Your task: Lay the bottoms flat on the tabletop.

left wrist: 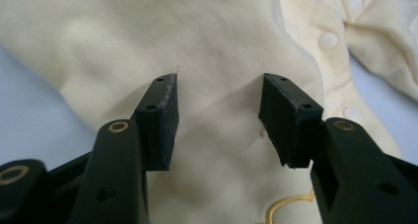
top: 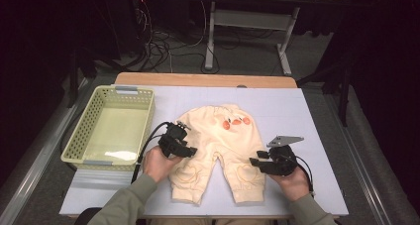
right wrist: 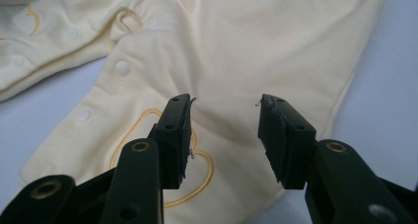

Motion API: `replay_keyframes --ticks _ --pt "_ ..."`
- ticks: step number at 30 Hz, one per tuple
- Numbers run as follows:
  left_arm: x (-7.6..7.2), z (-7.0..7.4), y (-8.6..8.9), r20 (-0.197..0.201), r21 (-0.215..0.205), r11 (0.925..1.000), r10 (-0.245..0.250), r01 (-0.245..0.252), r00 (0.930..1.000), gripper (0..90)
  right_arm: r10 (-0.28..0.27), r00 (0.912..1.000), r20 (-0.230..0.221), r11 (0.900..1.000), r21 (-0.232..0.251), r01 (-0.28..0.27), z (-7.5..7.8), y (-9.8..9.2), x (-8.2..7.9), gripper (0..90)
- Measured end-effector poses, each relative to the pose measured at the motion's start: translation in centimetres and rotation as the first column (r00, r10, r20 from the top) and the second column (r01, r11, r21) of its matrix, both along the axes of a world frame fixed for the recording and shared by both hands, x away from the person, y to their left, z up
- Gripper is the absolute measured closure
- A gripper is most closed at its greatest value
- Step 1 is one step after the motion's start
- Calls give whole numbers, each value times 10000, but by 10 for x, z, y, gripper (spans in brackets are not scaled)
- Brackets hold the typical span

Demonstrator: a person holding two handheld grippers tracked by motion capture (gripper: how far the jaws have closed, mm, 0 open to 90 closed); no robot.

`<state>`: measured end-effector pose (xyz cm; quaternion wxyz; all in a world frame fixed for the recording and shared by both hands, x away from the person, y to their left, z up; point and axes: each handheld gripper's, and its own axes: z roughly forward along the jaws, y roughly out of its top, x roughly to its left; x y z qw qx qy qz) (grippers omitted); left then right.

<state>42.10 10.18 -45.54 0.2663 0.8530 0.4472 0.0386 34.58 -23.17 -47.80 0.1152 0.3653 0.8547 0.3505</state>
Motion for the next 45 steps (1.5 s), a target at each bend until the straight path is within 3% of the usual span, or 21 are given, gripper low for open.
replay_keyframes --ticks 2,7,12,15,18,19,26,34,37,40,43,45 --pt "-4 -4 -2 -22 168 9998 -92 92 10000 479 -10 10000 -20 10000 6 11 0 0 0 564" --pt "-13 -13 -4 -188 -28 9995 -309 309 9993 500 -41 10000 -34 10000 -29 41 0 0 0 567" --pt "-22 -25 -4 -272 -313 9989 -368 359 9990 660 -274 9996 -61 9996 67 274 0 -5 3 595" --pt "-27 -33 -5 -306 -170 9986 -503 498 9983 769 -457 9989 -113 9989 -45 457 -2 -8 5 708" --pt "-31 -39 -7 -212 -226 9982 -567 562 9982 811 -468 9986 -255 9988 -168 464 -5 -8 8 856" --pt "-31 -39 -7 -212 -226 9982 -567 562 9982 817 -468 9986 -255 9988 -168 464 -5 -8 8 856" --pt "-36 -42 -11 364 119 9957 -920 917 9951 826 -144 9978 -653 9961 -877 87 -15 8 9 900" --pt "-36 -42 -10 114 -94 9940 -1085 1086 9940 832 310 9944 -1008 9927 -1128 -424 -17 15 12 900" --pt "-36 -41 -8 -42 -192 9928 -1185 1184 9929 857 486 9953 -834 9866 -1514 -609 -15 19 10 900" --pt "-39 -41 -5 -132 -322 9916 -1261 1257 9919 849 497 9931 -1062 9881 -1396 -643 -15 18 8 900" --pt "-44 -41 -3 -207 -323 9898 -1393 1386 9900 755 683 9912 -1135 9860 -1438 -844 -14 21 3 876" --pt "-46 -40 -1 -266 -361 9888 -1458 1448 9890 679 812 9896 -1183 9842 -1473 -984 -14 22 -1 812"
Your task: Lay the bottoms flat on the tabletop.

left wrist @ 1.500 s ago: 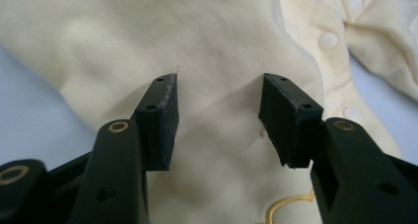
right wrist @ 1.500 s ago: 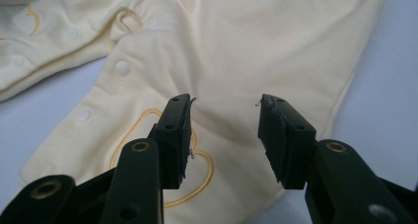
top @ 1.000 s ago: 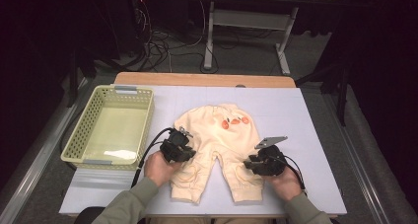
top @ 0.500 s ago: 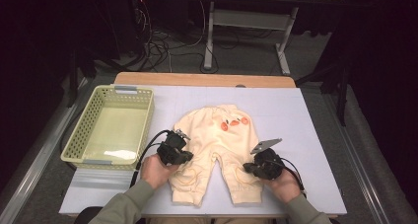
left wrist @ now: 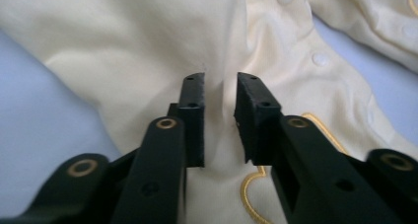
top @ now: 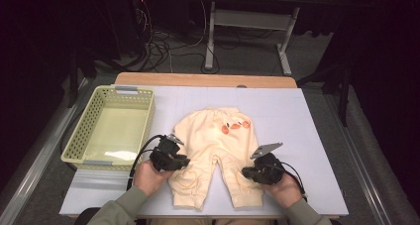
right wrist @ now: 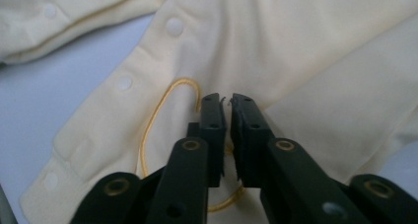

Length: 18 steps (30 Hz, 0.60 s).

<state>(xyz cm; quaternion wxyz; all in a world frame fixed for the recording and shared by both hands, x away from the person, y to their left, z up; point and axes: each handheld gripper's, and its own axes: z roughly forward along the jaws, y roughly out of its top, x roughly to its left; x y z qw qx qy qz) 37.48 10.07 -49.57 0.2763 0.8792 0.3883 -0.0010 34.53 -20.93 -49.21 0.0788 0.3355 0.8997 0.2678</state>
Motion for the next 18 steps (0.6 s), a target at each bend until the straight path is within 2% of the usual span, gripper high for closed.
replay_keyframes --ticks 3,6,9,12,15,18 --pt "-3 1 2 -42 -2 10000 -58 58 10000 587 159 9998 -82 9999 0 -159 0 2 -5 771" --pt "-8 3 7 -42 67 9999 -146 146 9999 543 277 9995 -138 9996 26 -276 0 3 -7 736" --pt "-13 2 12 -53 -41 9999 -125 125 9999 521 369 9992 -128 9993 9 -369 0 6 -11 712" --pt "-16 3 15 135 -264 9996 -23 27 9999 520 364 9993 -72 9993 53 -364 0 6 -12 657" --pt "-17 7 19 488 -615 9977 324 -294 9983 499 130 9999 -42 9985 524 -127 3 2 -7 645" --pt "-16 8 22 615 -761 9953 642 -595 9960 499 -155 9998 92 9953 962 145 7 -3 1 618"
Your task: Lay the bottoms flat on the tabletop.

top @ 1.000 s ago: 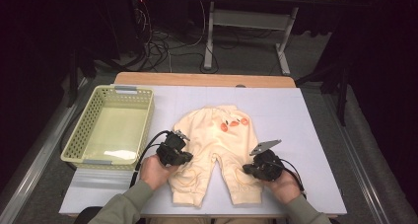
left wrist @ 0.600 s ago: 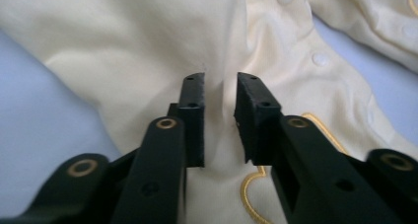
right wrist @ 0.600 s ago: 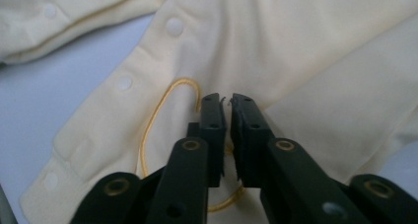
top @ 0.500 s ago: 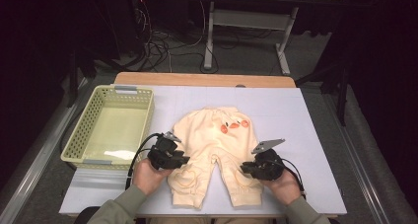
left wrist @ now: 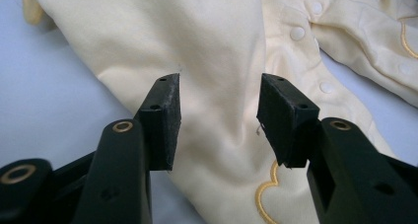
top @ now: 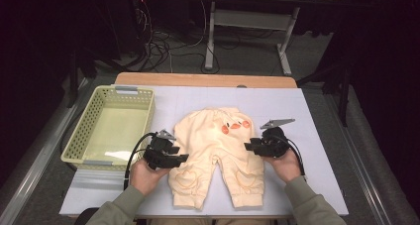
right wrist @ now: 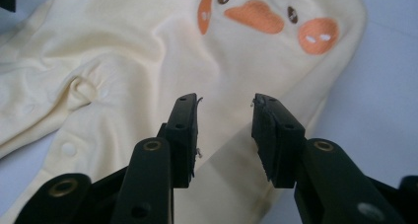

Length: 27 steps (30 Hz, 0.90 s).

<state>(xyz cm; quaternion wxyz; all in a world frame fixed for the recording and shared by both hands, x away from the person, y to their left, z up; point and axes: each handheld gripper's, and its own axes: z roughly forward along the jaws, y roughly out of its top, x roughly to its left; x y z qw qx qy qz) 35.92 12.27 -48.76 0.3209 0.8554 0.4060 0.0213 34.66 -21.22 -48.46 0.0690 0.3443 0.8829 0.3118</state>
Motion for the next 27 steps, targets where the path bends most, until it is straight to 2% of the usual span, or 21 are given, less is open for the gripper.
replay_keyframes --ticks 3,4,9,12,16,22,25,27 --pt "1 0 3 111 -7 9998 197 -197 9997 499 -462 9989 123 9981 402 456 5 -6 13 602" --pt "1 0 4 137 -70 9995 302 -301 9994 499 -462 9989 123 9981 402 456 5 -6 13 602" --pt "-1 3 8 283 -288 9990 360 -352 9990 482 -1084 9939 212 9905 877 1062 8 -13 35 574" --pt "-3 4 9 362 -374 9987 360 -347 9987 482 -1383 9900 277 9863 944 1351 8 -14 46 567" --pt "-5 6 12 471 -469 9979 458 -436 9978 482 -1469 9885 369 9862 829 1435 13 -14 62 573" --pt "-6 6 14 624 -469 9977 510 -481 9967 468 -2076 9774 403 9750 889 2034 29 -17 88 561" --pt "-5 6 15 590 -526 9972 562 -531 9967 468 -2406 9696 437 9671 958 2356 32 -17 101 556" --pt "-4 4 17 531 -485 9973 586 -560 9969 468 -2485 9679 385 9655 905 2443 33 -16 105 552"
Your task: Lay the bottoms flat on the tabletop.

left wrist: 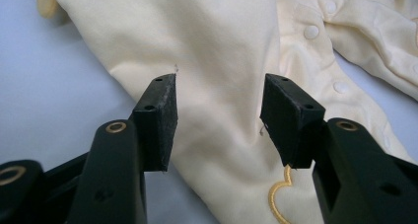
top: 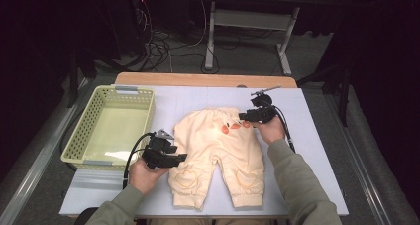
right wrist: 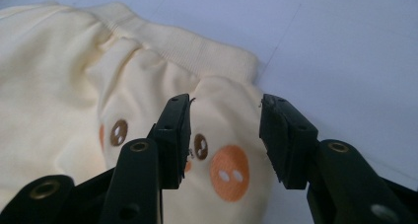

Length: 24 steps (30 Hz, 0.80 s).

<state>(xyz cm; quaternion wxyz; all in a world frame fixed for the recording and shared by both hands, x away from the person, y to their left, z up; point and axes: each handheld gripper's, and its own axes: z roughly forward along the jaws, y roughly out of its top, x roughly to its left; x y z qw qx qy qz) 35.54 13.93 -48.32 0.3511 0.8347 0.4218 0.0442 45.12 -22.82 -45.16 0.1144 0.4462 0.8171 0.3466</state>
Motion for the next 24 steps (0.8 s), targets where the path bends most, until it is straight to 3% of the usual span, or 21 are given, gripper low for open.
replay_keyframes --ticks 3,8,13,18,19,24 --pt "1 -1 0 -31 -5 10000 43 -43 10000 468 -196 9996 -179 9998 -9 196 -2 4 12 536" --pt "2 -3 0 -106 30 10000 50 -50 9999 468 -278 9987 -418 9988 -422 260 -7 17 34 507" --pt "3 -4 -2 -153 37 10000 -10 10 9999 468 -453 9980 -434 9981 -430 434 -6 26 50 496" --pt "2 -4 -3 -190 29 10000 -62 62 9998 468 -707 9960 -545 9950 -750 665 -8 33 65 481" --pt "2 -4 -3 -184 62 9999 -97 98 9998 468 -753 9956 -556 9945 -769 709 -9 35 68 492" --pt "2 -4 -4 -197 89 9999 -139 141 9997 468 -948 9910 -941 9911 -1025 851 -17 43 81 764"
